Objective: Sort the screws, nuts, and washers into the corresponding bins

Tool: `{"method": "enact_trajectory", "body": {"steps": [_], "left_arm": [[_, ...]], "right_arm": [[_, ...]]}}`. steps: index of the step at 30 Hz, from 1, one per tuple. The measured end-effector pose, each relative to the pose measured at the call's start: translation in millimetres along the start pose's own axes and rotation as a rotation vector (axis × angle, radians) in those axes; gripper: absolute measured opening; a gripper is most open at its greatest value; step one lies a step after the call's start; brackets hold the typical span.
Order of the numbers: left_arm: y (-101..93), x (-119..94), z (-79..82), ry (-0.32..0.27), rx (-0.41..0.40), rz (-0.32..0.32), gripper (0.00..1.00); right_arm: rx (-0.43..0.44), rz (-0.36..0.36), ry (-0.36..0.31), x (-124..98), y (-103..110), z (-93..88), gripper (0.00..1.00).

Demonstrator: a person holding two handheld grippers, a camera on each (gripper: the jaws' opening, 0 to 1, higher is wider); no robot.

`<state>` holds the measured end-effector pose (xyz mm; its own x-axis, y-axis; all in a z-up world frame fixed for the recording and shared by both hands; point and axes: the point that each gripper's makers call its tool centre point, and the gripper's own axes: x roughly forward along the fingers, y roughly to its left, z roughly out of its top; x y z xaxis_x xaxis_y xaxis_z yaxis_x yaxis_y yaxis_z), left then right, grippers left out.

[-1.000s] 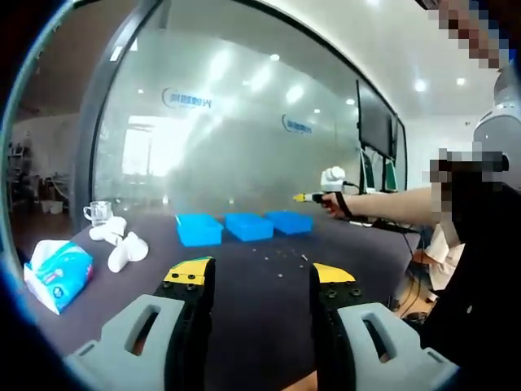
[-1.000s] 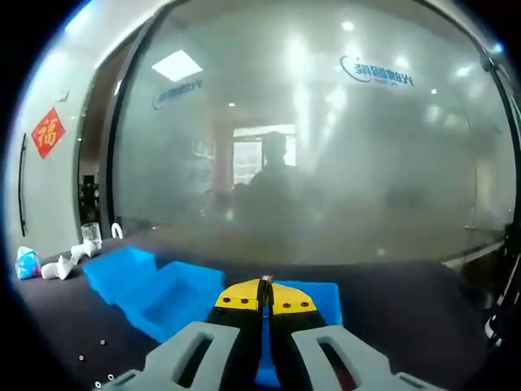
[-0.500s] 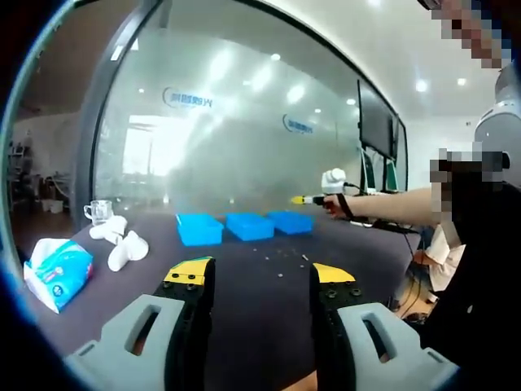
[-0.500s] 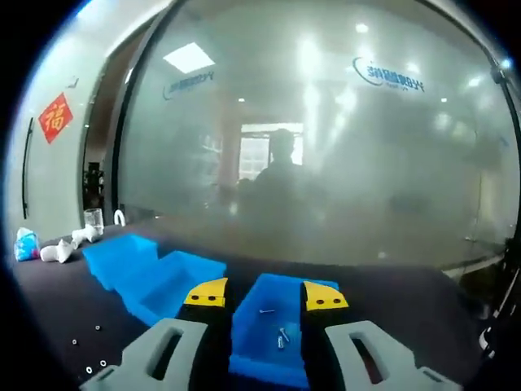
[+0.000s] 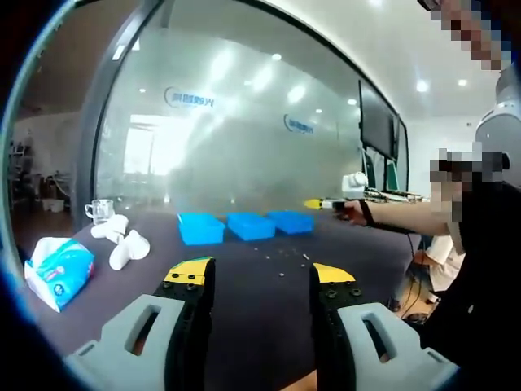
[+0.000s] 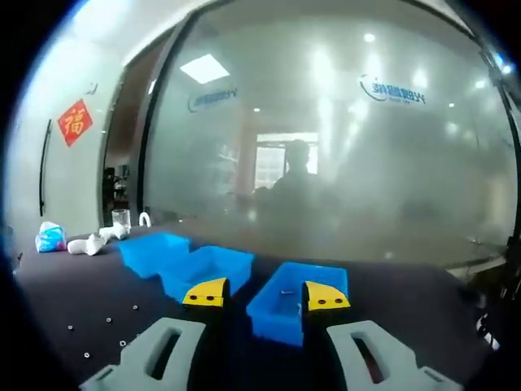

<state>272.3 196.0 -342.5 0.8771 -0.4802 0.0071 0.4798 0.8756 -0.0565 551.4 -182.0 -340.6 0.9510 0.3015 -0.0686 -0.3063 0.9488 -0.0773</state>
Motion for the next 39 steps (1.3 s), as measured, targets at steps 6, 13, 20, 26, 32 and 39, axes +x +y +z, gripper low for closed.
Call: {"method": "enact_trajectory", "body": {"steps": [6,13,20,26,32,39], "left_arm": [[-3.4,4.0,-1.9,0.005,0.002,-0.013,0.46],[-7.7,8.9,-0.1,0.003,0.006,-0.028,0.46],[-12.8,13.4,-3.3,0.014,0.007,-0.041,0.46],[-15.7,16.3,-4.1,0.022,0.012,-0.05,0.46],[-18.2,19.5,-3.7,0.027,0.02,-0.058,0.46],[-19.8,21.8,-7.1,0.044,0.025,-0.07,0.46]], "right_arm": [[0.027,0.033,-0.06,-47.0,14.5,8.1,0.3],[-0.005,0.088,-0.09,-93.6,31.9,5.8,0.3],[0.027,0.119,-0.103,-141.0,43.9,-7.6,0.3],[0.055,0.116,-0.08,-166.7,39.4,-27.2,0.3],[0.078,0.137,-0.08,-181.4,41.5,-34.9,0.32],[0.077,0.242,-0.082,-190.6,62.9,-33.7,0.34]]}}
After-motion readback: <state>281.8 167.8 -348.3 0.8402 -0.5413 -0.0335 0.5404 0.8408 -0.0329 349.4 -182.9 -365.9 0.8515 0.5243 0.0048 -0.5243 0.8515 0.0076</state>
